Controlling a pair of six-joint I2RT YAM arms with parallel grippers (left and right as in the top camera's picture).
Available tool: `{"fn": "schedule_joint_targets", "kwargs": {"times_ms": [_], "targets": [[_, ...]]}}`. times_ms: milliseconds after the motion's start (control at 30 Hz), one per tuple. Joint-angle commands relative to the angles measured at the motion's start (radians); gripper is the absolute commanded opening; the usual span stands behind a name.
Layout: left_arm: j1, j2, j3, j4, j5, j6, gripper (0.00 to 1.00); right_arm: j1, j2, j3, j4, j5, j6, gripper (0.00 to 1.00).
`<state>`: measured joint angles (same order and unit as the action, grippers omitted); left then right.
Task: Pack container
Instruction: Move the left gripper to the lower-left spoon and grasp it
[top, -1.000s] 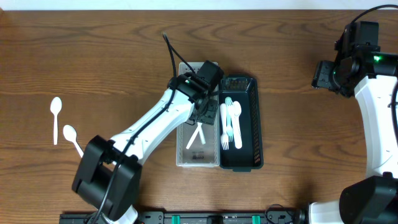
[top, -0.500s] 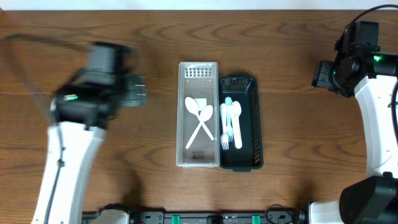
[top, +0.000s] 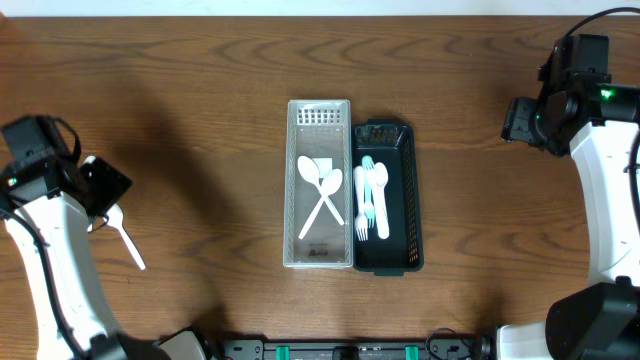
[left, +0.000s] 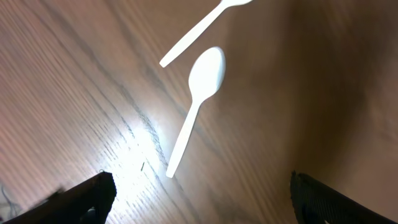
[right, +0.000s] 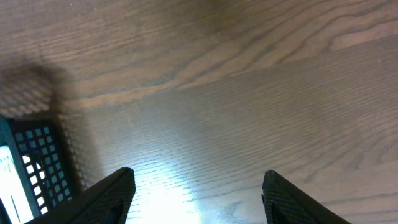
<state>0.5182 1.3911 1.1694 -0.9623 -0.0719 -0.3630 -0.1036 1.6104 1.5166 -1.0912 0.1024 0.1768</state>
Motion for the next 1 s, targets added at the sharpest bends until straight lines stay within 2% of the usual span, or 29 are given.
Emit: {"fn": "schedule_joint_targets", "kwargs": {"times_ms": [0,367,833,967], "targets": [[0.034,0.047,-0.069,0.048,0.046,0.012,0.92,-0.008,-0.001,0.007,0.0,0.006,-0.011,0.69],[0.038,0.264,-0.105,0.202,0.047,0.098,0.93,-0.008,-0.001,0.007,-0.005,0.006,-0.022,0.69],[0.049,0.414,-0.105,0.299,0.144,0.225,0.92,-0.008,-0.001,0.007,-0.003,0.006,-0.021,0.69],[0.057,0.433,-0.105,0.311,0.144,0.225,0.92,-0.008,-0.001,0.007,0.0,0.006,-0.021,0.7]]}}
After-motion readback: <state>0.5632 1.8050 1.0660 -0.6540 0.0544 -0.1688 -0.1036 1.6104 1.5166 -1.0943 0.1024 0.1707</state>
